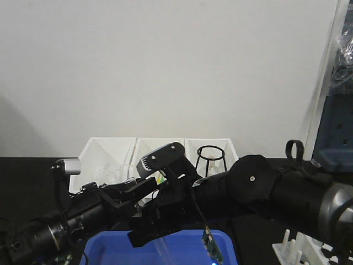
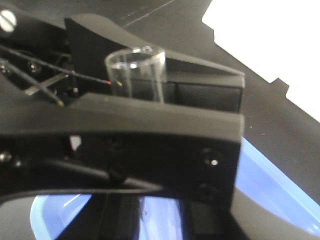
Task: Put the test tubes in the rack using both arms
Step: 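Open the left gripper and pull the left arm away from the tube, then carry the tube with the right gripper above a hole in the white rack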
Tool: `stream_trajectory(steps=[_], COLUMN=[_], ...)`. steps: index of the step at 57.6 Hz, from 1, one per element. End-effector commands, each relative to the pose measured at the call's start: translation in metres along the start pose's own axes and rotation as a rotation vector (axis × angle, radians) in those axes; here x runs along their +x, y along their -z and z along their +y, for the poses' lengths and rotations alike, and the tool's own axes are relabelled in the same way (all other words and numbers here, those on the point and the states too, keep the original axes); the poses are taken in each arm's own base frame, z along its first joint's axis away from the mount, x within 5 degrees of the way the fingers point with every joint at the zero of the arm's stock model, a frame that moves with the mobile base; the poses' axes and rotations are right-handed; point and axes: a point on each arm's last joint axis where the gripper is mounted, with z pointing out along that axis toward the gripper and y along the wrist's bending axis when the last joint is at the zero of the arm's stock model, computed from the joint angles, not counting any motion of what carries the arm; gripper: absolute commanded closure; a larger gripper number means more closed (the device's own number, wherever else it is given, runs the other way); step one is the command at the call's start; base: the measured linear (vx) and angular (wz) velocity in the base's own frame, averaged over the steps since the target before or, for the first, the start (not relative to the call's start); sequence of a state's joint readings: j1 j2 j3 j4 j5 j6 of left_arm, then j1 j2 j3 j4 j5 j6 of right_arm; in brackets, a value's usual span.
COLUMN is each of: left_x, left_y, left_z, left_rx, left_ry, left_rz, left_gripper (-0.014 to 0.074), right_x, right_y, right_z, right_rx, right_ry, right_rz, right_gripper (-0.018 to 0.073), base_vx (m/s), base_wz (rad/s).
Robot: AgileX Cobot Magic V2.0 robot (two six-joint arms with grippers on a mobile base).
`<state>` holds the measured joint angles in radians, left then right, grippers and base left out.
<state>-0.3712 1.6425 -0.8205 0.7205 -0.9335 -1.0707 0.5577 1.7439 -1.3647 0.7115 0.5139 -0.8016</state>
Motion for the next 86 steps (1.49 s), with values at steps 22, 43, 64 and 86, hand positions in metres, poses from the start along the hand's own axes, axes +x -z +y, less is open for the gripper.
stream_trajectory(steps=[22, 43, 64, 86], left_x=[-0.023, -0.031, -0.044, -0.062], left_y=[0.001, 0.002, 0.006, 0.017], left_z=[-0.018, -0.014, -0.008, 0.006], left_rx=[0.089, 0.045, 0.003, -0.125], left_ry=[0.0, 0.067, 0.135, 0.231], left_rz=[-0.112, -0.198, -0.35, -0.599], left_gripper=[0.0181, 0.0069, 0.0069, 0.0069], right_x=[-0.029, -0.034, -0.038, -0.049], right_y=[0.025, 0.027, 0.03, 0.037], right_z=[-0.006, -0.012, -0.019, -0.03], right_rx=[0.091, 0.158, 0.237, 0.394], right_ry=[-0.01, -0.007, 0.037, 0.168], right_rz=[-0.169, -0.228, -0.273, -0.376], right_gripper=[0.0569, 0.0568, 0.0568, 0.0568], base_vx=[0.0, 0.0, 0.0, 0.0], base_wz=[0.0, 0.0, 0.0, 0.0])
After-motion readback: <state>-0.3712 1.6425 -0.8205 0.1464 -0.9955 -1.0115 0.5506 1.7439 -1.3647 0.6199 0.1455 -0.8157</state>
